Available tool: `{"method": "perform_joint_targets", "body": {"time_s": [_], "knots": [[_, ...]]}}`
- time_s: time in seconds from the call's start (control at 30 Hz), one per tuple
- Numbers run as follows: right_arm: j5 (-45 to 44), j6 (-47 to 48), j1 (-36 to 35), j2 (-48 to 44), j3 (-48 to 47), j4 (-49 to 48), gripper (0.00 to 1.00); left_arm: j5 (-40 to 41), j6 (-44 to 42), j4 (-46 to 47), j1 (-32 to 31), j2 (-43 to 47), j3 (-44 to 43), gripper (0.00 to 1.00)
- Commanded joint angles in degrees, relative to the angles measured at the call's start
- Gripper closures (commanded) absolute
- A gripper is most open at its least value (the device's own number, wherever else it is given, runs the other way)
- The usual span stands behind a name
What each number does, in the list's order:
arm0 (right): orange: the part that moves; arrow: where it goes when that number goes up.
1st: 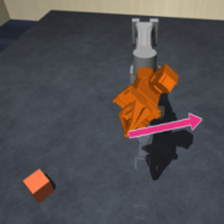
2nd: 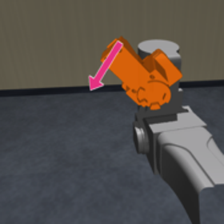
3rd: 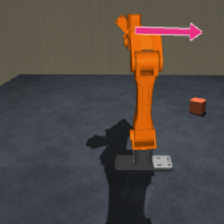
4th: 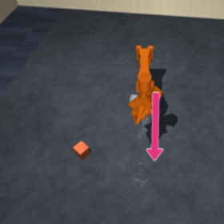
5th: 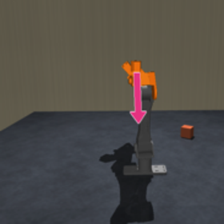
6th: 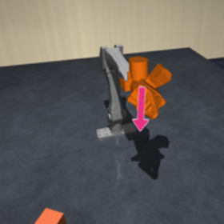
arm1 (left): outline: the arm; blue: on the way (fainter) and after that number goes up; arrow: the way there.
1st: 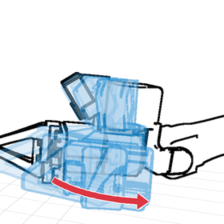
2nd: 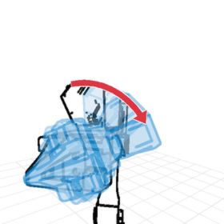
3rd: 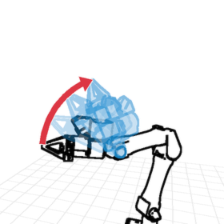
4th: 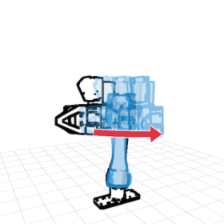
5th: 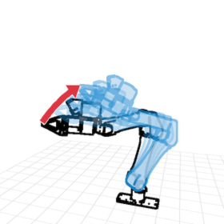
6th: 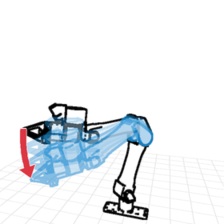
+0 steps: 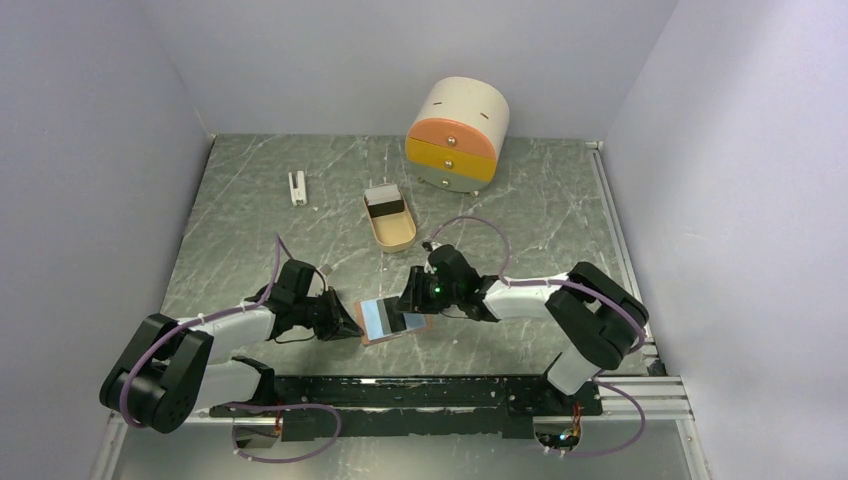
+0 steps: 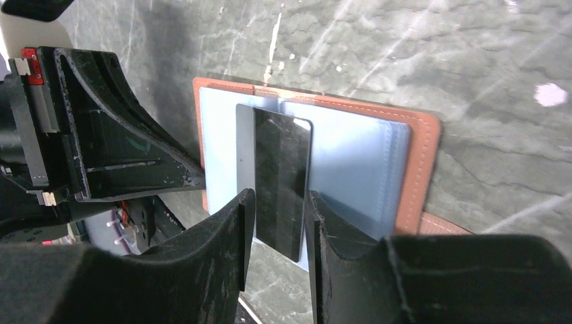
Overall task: Put the credit cards into the card holder
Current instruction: Insert the credit card into the card holder.
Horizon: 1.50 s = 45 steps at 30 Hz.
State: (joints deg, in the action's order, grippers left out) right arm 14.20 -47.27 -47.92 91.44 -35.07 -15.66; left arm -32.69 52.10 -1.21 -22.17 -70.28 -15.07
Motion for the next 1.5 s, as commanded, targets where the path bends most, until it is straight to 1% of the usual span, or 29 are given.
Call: {"method": "perform_joint_targets", "body": {"time_s": [0.0, 0.37, 0.8, 1.0, 1.27, 1.4, 1.47], "knots": [[-1.16, 1.79, -1.79, 2.99, -1.54, 2.97, 0.63, 0.09, -0.42, 0.15, 0.47, 0.36, -0.03, 0.91], [2.18, -0.62, -4.73, 6.18, -2.89, -4.59, 0.63, -0.13, -0.37, -0.26, 0.46, 1.17, -0.39, 0.91], [4.57, 0.03, -5.16, 6.84, -3.41, -6.77, 0.63, -0.33, -0.43, -1.11, 0.48, 1.24, -0.99, 0.91], [1.07, 3.21, -5.14, 3.35, -3.53, -1.29, 0.63, 0.28, -0.81, -3.92, 0.51, 2.88, -2.40, 0.91], [-9.84, 6.71, -4.79, -7.29, -3.71, 11.56, 0.63, 0.79, -1.53, -7.93, 0.47, 4.93, -4.93, 0.91], [-14.93, 10.22, -4.12, -12.64, -3.77, 18.16, 0.62, 1.25, -1.86, -10.04, 0.51, 6.01, -6.49, 0.91], [-16.33, 11.57, -2.68, -14.52, -3.60, 20.78, 0.66, 1.57, -2.07, -11.04, 0.47, 6.50, -7.42, 0.91]]}}
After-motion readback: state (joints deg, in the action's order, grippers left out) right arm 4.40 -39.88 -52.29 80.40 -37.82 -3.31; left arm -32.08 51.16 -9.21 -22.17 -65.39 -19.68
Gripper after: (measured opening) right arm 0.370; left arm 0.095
